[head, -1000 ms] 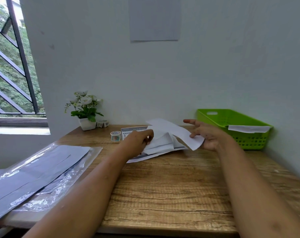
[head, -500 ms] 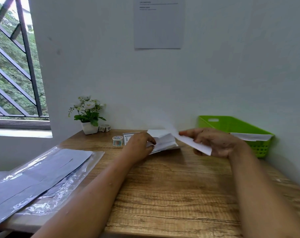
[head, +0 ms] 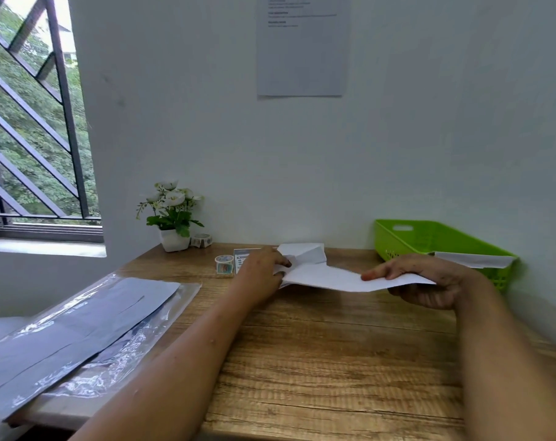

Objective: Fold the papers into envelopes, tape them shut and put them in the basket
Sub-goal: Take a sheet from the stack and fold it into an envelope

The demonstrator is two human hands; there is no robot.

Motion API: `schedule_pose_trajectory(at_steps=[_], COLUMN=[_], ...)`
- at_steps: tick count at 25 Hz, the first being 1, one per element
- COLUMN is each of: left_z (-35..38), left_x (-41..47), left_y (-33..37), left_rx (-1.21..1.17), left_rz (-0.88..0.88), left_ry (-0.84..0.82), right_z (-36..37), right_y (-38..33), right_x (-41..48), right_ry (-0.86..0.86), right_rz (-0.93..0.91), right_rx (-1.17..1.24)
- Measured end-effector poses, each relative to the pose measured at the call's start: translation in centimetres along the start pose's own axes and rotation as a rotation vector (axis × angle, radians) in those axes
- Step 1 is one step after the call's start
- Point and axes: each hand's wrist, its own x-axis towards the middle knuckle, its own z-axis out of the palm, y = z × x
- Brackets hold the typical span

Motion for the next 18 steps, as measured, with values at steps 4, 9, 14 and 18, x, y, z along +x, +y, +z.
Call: schedule_pose_trajectory(at_steps=[4, 9, 14, 18], left_z=[0.4, 0.9, 1.0, 1.0], left_x=[0.0, -0.4, -0.6, -0.6], left_y=[0.1, 1.9, 3.0, 3.2], left_rx=[-0.014, 0.067, 0.084, 0.091], left_rz=[0.005, 0.158, 0.231, 0.227], left_ry=[-0.120, -0.195, -0.179, -0.174], right_z=[-0.9, -0.8, 2.2, 4.7], right_y=[0.2, 0.4, 0.0, 0.0], right_x=[0.0, 1.2, 2.5, 4.7], right_ry=[0.064, 0.166, 0.199, 0.395], right_rz=[0.070, 0.071, -0.004, -0.011], right_rx=[0.002, -0.053, -0.260, -0.298])
